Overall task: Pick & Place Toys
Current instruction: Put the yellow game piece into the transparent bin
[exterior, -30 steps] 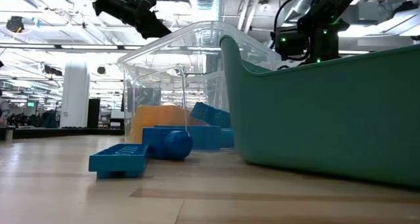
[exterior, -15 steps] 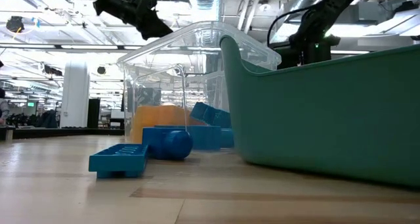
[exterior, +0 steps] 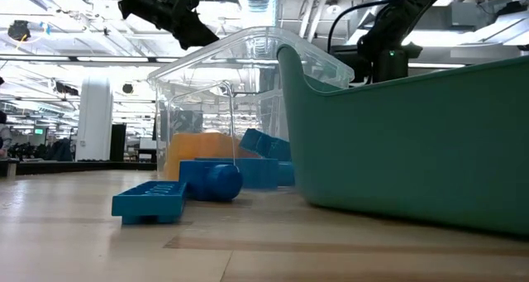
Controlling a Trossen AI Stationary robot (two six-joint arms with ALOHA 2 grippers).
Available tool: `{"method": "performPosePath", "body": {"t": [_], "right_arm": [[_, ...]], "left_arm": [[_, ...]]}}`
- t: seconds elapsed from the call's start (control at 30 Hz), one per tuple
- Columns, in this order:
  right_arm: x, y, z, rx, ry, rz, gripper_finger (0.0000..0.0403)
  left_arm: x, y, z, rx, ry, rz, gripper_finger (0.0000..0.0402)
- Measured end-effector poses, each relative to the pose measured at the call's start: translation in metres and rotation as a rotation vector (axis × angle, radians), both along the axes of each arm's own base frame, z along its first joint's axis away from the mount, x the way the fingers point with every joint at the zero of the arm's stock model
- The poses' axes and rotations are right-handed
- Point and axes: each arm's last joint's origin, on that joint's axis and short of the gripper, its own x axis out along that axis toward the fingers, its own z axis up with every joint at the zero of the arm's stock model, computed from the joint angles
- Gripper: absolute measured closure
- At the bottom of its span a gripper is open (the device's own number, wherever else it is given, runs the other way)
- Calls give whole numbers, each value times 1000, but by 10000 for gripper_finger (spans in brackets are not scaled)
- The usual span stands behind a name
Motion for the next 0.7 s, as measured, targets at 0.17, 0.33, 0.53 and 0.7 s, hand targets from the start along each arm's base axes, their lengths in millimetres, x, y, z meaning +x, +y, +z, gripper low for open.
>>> {"method": "performPosePath", "body": {"t": [0.17,0.33,0.53,0.7], "right_arm": [[0,0,0,-3,3,-1,31],[0,0,0,-2,2,-12,31],[1,-1,-5,3,18,-13,31],[4,0,-19,22,67,-8,31]], "left_arm": [[0,0,0,0,0,0,275],[0,0,0,0,0,0,275],[0,0,0,0,0,0,275],[0,0,0,0,0,-2,275]]}}
